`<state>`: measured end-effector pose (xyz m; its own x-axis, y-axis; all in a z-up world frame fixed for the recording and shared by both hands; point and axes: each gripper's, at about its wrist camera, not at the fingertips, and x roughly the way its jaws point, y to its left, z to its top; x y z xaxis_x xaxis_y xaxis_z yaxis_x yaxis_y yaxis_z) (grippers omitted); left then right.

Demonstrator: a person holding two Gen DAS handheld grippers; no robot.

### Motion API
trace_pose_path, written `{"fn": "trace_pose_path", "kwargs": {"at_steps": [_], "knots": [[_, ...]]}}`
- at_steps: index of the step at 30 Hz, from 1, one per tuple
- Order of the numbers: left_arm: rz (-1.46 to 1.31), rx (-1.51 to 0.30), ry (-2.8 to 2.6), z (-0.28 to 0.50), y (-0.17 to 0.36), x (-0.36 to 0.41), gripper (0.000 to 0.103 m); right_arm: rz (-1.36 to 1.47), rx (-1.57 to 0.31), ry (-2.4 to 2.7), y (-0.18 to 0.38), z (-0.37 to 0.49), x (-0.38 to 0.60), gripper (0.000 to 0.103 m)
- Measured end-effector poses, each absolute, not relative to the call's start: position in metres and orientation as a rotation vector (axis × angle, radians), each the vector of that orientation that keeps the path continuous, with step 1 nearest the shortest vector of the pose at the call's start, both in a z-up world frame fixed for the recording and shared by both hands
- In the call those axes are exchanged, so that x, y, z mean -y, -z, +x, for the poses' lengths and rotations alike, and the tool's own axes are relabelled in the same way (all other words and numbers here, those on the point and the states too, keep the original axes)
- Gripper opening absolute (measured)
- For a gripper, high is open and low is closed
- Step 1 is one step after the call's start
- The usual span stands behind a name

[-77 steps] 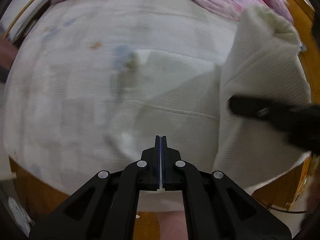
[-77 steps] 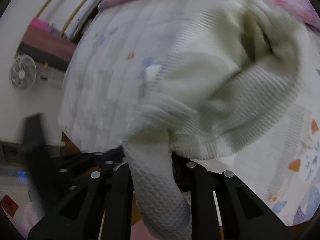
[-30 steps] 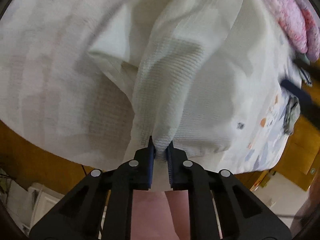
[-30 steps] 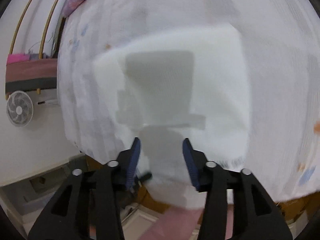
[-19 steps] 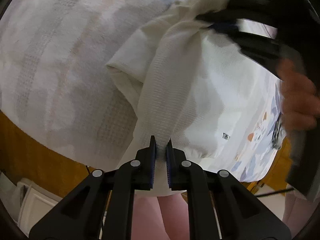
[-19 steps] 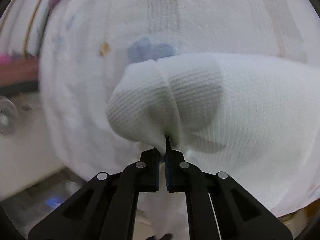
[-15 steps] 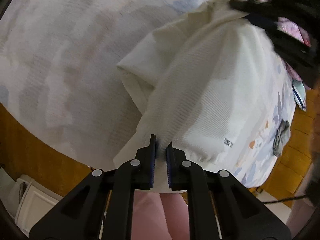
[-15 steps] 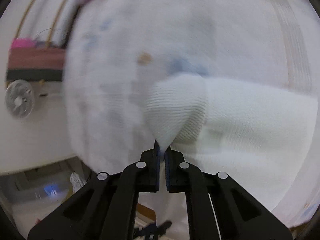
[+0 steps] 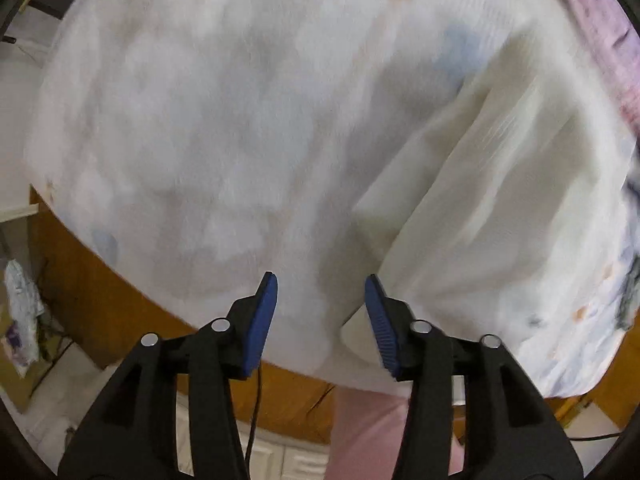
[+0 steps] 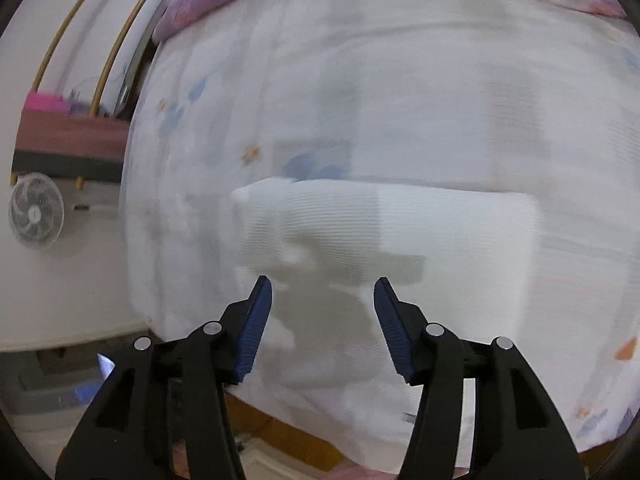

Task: Fold large clothes

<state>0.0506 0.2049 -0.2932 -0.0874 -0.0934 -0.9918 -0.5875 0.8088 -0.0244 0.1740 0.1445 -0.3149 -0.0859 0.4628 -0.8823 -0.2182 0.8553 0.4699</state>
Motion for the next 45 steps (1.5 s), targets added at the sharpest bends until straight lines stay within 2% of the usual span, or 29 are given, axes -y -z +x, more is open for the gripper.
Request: {"fn": "trace_pose_path", "kwargs": {"at_steps": [1, 2, 3, 8, 12, 14, 16, 19, 20, 21, 23, 25, 26, 28, 30, 31, 32, 33, 34, 35, 36, 38, 45], "knots": [[-0.560, -1.587, -0.426, 0.060, 0.283, -0.205, 0.024, 0.202, -1.544, -0.527, 0.314, 0.177, -0.130, 0.035], [-0.558, -1.555, -0.395, 0.072, 0.273, -0.205, 0.019, 0.206, -1.541, -0.492, 0.317, 0.182, -0.116, 0.014], [-0.530, -1.520, -0.332, 0.094, 0.263, -0.199, 0.016, 0.217, -1.551, -0.469, 0.320, 0.184, -0.108, 0.010], [-0.477, -1.441, -0.135, 0.175, 0.281, -0.155, 0.013, 0.187, -1.557, -0.404, 0.351, 0.197, -0.100, 0.009], [-0.371, -1.546, -0.222, 0.236, 0.382, -0.141, 0.011, 0.346, -1.689, -0.373, 0.434, 0.221, -0.093, 0.004], [-0.389, -1.559, -0.224, 0.241, 0.391, -0.150, 0.012, 0.409, -1.713, -0.357, 0.439, 0.224, -0.087, 0.000], [-0.363, -1.556, -0.234, 0.231, 0.373, -0.152, 0.012, 0.385, -1.691, -0.365, 0.416, 0.213, -0.085, 0.000], [-0.345, -1.587, -0.215, 0.197, 0.355, -0.148, 0.012, 0.233, -1.727, -0.390, 0.396, 0.169, -0.086, 0.006], [-0.340, -1.636, -0.208, 0.180, 0.363, -0.144, 0.012, 0.207, -1.748, -0.392, 0.402, 0.153, -0.085, 0.006], [-0.324, -1.676, -0.213, 0.165, 0.374, -0.140, 0.011, 0.165, -1.788, -0.387, 0.420, 0.132, -0.083, 0.000], [-0.317, -1.770, -0.190, 0.134, 0.392, -0.129, 0.011, 0.173, -1.889, -0.324, 0.436, 0.093, -0.071, 0.000], [-0.322, -1.765, -0.178, 0.106, 0.387, -0.122, 0.011, 0.199, -1.866, -0.366, 0.423, 0.064, -0.066, 0.000], [-0.327, -1.773, -0.164, 0.091, 0.388, -0.118, 0.012, 0.117, -1.843, -0.384, 0.421, 0.048, -0.067, 0.000], [-0.341, -1.799, -0.154, 0.072, 0.398, -0.114, 0.012, 0.073, -1.882, -0.384, 0.442, 0.024, -0.064, 0.000], [-0.353, -1.811, -0.143, 0.065, 0.401, -0.112, 0.012, 0.148, -1.909, -0.347, 0.449, 0.021, -0.055, 0.000], [-0.336, -1.806, -0.140, 0.067, 0.396, -0.112, 0.014, 0.197, -1.921, -0.357, 0.445, 0.026, -0.053, 0.007], [-0.333, -1.787, -0.132, 0.077, 0.388, -0.110, 0.026, 0.233, -1.918, -0.379, 0.438, 0.032, -0.052, 0.010], [-0.353, -1.744, -0.115, 0.084, 0.377, -0.112, 0.057, 0.253, -1.884, -0.410, 0.427, 0.040, -0.050, 0.014], [-0.375, -1.702, -0.100, 0.089, 0.369, -0.115, 0.068, 0.247, -1.836, -0.423, 0.417, 0.048, -0.048, 0.035], [-0.391, -1.650, -0.082, 0.097, 0.359, -0.119, 0.072, 0.230, -1.790, -0.419, 0.407, 0.056, -0.046, 0.077], [-0.383, -1.633, -0.081, 0.104, 0.355, -0.121, 0.072, 0.218, -1.721, -0.401, 0.395, 0.065, -0.041, 0.091], [-0.355, -1.606, -0.091, 0.120, 0.351, -0.128, 0.072, 0.259, -1.610, -0.404, 0.380, 0.082, -0.031, 0.094], [-0.285, -1.583, -0.136, 0.150, 0.365, -0.144, 0.073, 0.285, -1.599, -0.446, 0.404, 0.121, -0.023, 0.094]]}}
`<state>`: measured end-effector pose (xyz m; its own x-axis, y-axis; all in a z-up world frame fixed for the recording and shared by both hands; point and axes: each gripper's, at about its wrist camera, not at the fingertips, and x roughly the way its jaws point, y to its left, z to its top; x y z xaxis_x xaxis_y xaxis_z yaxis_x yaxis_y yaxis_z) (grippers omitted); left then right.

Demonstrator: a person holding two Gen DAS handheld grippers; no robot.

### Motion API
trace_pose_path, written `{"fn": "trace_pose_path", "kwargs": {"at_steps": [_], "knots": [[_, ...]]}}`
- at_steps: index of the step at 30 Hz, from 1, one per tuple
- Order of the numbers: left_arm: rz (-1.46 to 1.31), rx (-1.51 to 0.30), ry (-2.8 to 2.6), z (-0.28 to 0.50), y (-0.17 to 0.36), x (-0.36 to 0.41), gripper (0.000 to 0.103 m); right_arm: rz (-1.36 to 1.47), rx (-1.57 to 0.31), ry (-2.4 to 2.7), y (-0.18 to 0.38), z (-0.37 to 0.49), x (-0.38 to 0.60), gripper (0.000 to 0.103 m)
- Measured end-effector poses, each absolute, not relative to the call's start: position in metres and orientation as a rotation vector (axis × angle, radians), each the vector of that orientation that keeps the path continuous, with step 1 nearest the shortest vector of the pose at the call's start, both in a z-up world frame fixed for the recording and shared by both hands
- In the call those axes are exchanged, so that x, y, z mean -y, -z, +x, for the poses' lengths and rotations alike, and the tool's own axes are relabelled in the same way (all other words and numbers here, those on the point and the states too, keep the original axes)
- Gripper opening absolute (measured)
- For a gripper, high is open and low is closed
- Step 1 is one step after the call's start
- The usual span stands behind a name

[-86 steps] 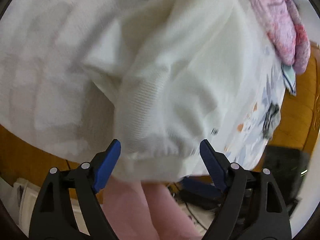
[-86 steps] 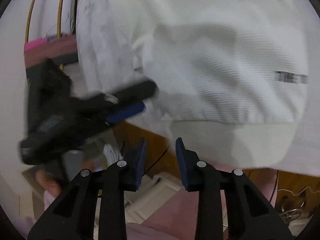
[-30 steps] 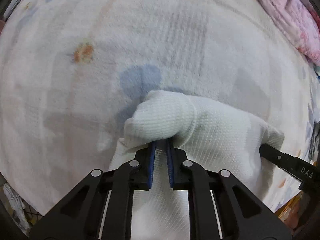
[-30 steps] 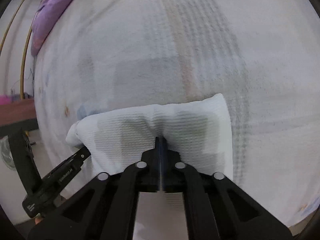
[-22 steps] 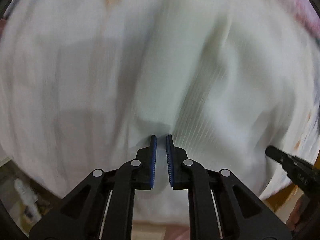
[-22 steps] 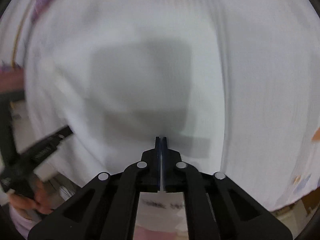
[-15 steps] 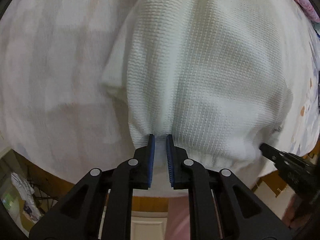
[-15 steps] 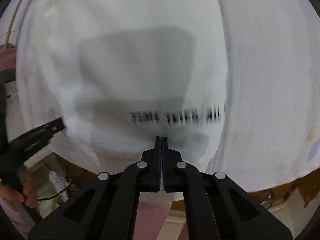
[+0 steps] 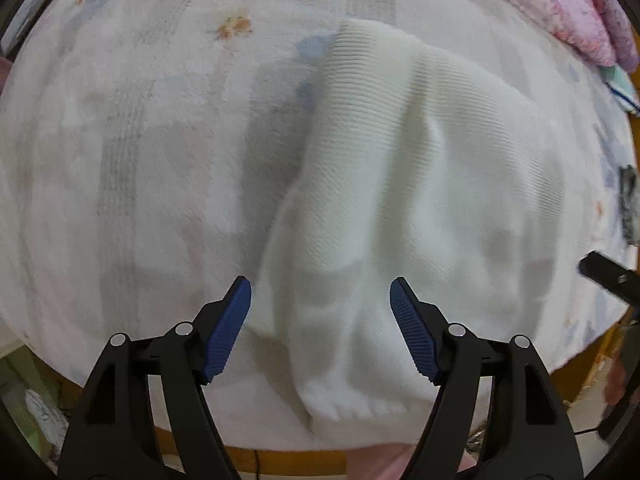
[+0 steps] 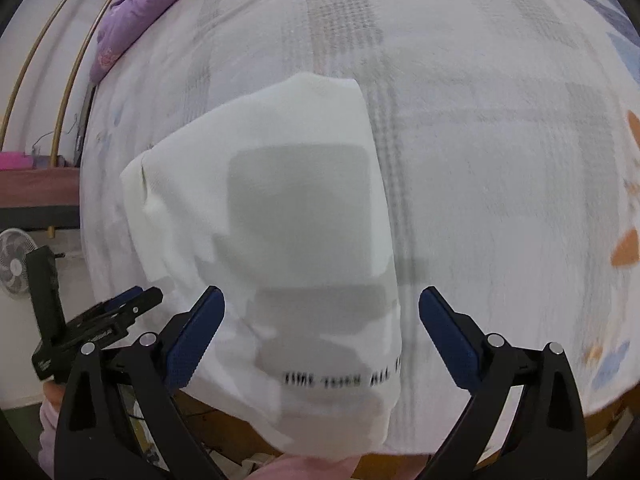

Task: Fold large clothes

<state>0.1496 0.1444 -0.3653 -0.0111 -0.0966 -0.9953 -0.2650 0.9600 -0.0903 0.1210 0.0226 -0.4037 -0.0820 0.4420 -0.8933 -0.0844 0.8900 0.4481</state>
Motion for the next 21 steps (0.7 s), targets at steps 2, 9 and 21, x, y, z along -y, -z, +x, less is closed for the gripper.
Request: {"fn": "trace_pose_path", "kwargs": {"at_steps": [2, 9, 21], "knots": [[-0.292, -1.583, -0.137, 0.157, 0.374, -0.146, 0.073, 0.258, -1.587, -0.472, 0.412, 0.129, -0.024, 0.094], [-0.311, -1.568, -0.088, 0.174, 0.398, -0.150, 0.077, 0.314, -1.597, -0.560, 0.441, 0.156, -0.018, 0.094], [-1.006, -1.497, 0.375, 0.166, 0.470, -0.173, 0.081, 0.676, -1.722, -0.793, 0.489, 0.127, -0.004, 0.097]]}}
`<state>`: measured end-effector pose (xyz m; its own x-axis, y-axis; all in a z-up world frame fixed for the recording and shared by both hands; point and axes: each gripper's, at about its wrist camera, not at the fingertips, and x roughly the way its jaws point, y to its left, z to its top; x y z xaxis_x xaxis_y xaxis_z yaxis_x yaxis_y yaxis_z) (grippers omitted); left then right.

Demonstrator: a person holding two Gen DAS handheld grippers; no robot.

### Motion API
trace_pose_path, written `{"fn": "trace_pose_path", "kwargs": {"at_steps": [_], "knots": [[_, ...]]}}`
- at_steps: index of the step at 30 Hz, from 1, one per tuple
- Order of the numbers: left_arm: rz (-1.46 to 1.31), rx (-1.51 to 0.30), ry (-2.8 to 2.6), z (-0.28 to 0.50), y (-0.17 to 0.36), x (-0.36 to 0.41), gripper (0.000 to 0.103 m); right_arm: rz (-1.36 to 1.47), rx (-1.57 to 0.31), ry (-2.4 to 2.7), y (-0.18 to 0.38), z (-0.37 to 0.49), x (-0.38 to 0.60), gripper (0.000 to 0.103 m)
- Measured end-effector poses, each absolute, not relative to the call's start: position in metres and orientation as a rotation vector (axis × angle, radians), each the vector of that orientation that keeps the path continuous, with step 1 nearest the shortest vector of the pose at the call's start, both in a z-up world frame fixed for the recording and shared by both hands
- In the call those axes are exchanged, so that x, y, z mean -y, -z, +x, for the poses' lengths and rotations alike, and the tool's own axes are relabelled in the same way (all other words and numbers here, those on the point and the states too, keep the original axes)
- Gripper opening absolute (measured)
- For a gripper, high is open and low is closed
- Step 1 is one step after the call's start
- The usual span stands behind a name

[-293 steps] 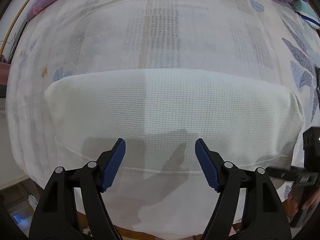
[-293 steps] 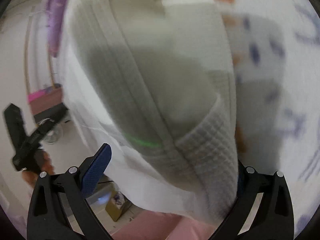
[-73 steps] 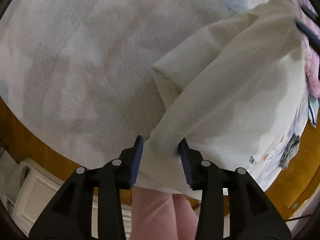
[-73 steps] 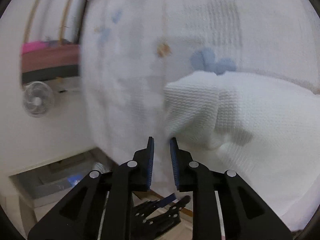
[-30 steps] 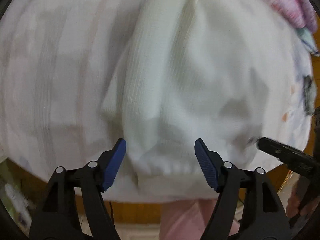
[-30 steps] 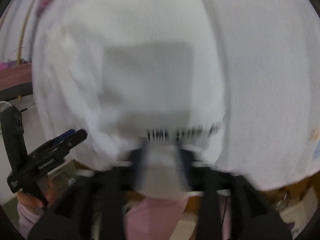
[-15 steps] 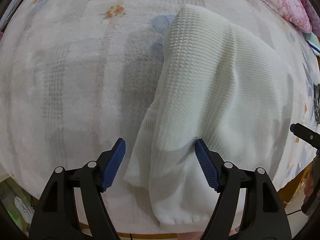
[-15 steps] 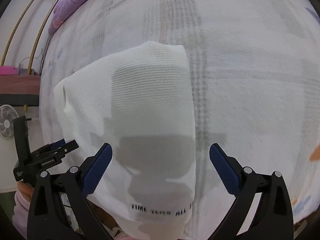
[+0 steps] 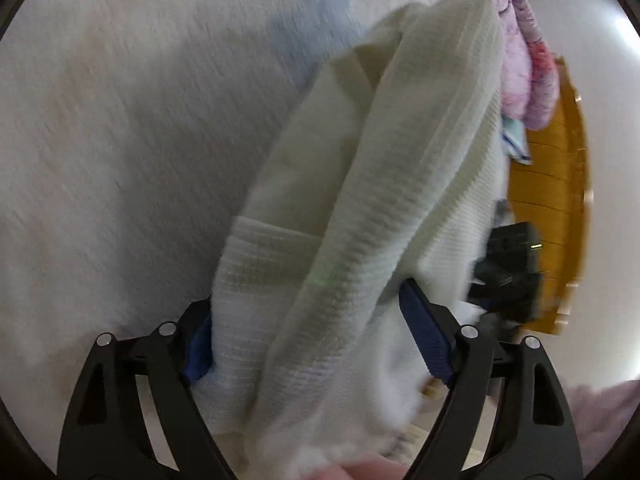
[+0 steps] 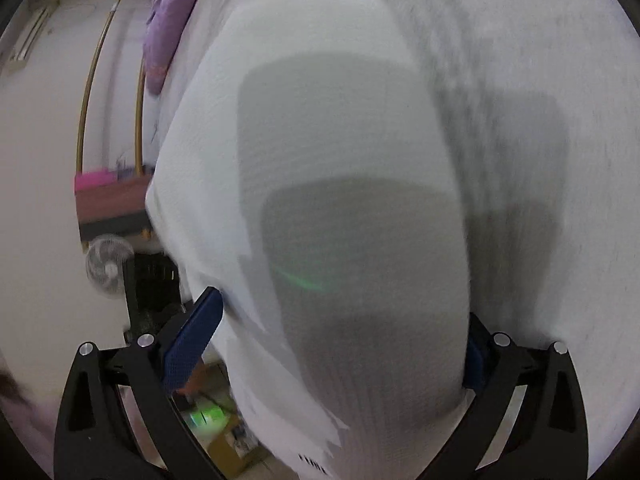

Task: Fold large clothes

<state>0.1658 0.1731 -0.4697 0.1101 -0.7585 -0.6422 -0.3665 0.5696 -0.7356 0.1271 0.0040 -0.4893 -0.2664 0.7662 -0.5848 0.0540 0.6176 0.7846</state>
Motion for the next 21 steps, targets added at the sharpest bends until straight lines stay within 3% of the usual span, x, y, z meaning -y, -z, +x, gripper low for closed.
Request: {"fn": "trace_pose_path", "kwargs": {"at_steps": [3, 5, 9, 10, 12, 16, 21], "knots": [[-1.080, -1.569, 0.520, 0.165, 0.474, -0.154, 0.082, 0.653, -1.810, -0.819, 0.489, 0.111, -0.001, 0.097], [-1.090, -1.601, 0.593, 0.167, 0.479, -0.134, 0.091, 0.636, -1.821, -0.812, 0.500, 0.110, -0.005, 0.098], [-0.986, -1.652, 0.483, 0.198, 0.490, -0.098, 0.093, 0.661, -1.884, -0.686, 0.501, 0.124, -0.006, 0.096], [-0.971, -1.649, 0.447, 0.199, 0.485, -0.097, 0.089, 0.636, -1.866, -0.695, 0.495, 0.123, -0.005, 0.090], [-0.877, -1.621, 0.388, 0.197, 0.467, -0.094, 0.065, 0.569, -1.832, -0.709, 0.479, 0.120, 0.000, 0.074], [-0.738, -1.616, 0.319, 0.206, 0.425, -0.078, 0.056, 0.624, -1.795, -0.718, 0.444, 0.118, 0.015, 0.040], [-0.657, -1.554, 0.390, 0.220, 0.349, -0.058, 0.050, 0.608, -1.710, -0.751, 0.367, 0.113, 0.045, 0.036]]}}
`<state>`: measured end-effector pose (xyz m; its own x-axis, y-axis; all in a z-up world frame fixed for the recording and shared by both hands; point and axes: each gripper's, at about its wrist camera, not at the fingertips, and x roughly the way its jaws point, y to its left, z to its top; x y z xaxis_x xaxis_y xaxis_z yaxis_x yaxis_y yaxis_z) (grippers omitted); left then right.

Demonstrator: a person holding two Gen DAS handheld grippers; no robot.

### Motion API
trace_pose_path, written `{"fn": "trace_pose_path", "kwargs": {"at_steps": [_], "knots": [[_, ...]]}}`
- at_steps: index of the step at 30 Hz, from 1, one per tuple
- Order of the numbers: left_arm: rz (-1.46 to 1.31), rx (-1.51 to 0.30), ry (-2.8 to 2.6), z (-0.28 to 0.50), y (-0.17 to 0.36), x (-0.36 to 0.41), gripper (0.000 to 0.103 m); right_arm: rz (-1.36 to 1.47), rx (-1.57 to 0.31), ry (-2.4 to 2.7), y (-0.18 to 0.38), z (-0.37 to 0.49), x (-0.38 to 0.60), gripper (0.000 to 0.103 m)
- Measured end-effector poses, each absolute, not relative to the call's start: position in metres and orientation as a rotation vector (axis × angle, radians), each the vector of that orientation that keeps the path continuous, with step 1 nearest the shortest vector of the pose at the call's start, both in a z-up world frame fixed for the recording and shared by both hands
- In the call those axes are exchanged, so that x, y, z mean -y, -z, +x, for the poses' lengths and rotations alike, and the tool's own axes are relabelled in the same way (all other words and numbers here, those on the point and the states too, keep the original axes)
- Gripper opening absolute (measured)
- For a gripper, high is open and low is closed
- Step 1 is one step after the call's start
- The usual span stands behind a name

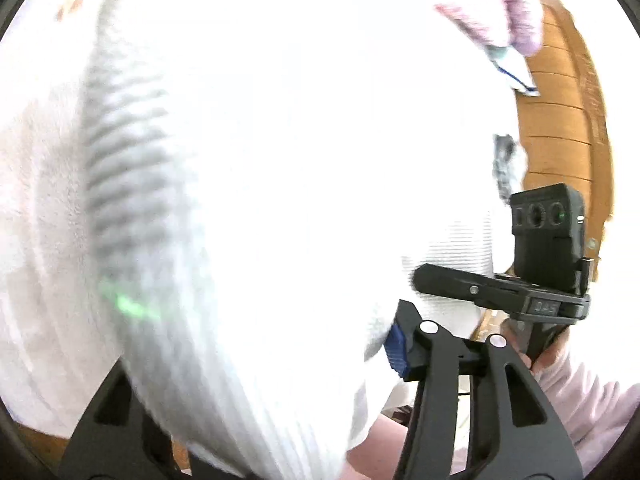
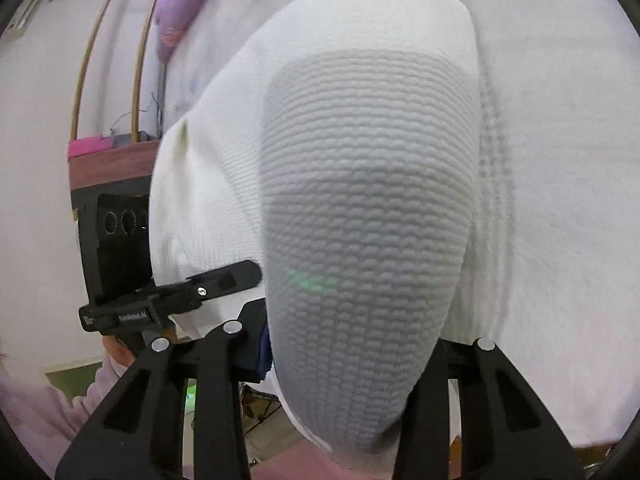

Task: Fold large clothes

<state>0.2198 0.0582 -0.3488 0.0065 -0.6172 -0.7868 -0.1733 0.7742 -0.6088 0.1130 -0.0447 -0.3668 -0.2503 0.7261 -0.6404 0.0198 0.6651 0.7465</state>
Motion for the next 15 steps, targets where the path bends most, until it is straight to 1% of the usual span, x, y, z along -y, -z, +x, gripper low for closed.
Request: {"fn": "trace_pose_path", "kwargs": {"at_steps": [2, 5, 8, 11, 13, 14, 15], "knots": [[-0.636, -1.518, 0.425, 0.230, 0.314, -0.040, 0.050, 0.610, -1.669, -0.749, 0.326, 0.108, 0.063, 0.036], [-0.570, -1.468, 0.453, 0.213, 0.262, -0.017, 0.050, 0.588, -1.608, -0.744, 0.272, 0.096, 0.091, 0.036], [-0.553, -1.447, 0.500, 0.203, 0.224, 0.021, 0.050, 0.542, -1.533, -0.748, 0.222, 0.079, 0.120, 0.036], [-0.511, -1.398, 0.555, 0.188, 0.182, 0.056, 0.050, 0.553, -1.461, -0.717, 0.185, 0.061, 0.157, 0.036], [-0.462, -1.363, 0.578, 0.166, 0.169, 0.094, 0.050, 0.566, -1.397, -0.692, 0.159, 0.040, 0.184, 0.036], [-0.432, -1.337, 0.590, 0.161, 0.153, 0.114, 0.050, 0.573, -1.355, -0.678, 0.143, 0.031, 0.204, 0.036], [-0.423, -1.322, 0.598, 0.149, 0.145, 0.120, 0.050, 0.582, -1.328, -0.668, 0.135, 0.026, 0.221, 0.036]]}}
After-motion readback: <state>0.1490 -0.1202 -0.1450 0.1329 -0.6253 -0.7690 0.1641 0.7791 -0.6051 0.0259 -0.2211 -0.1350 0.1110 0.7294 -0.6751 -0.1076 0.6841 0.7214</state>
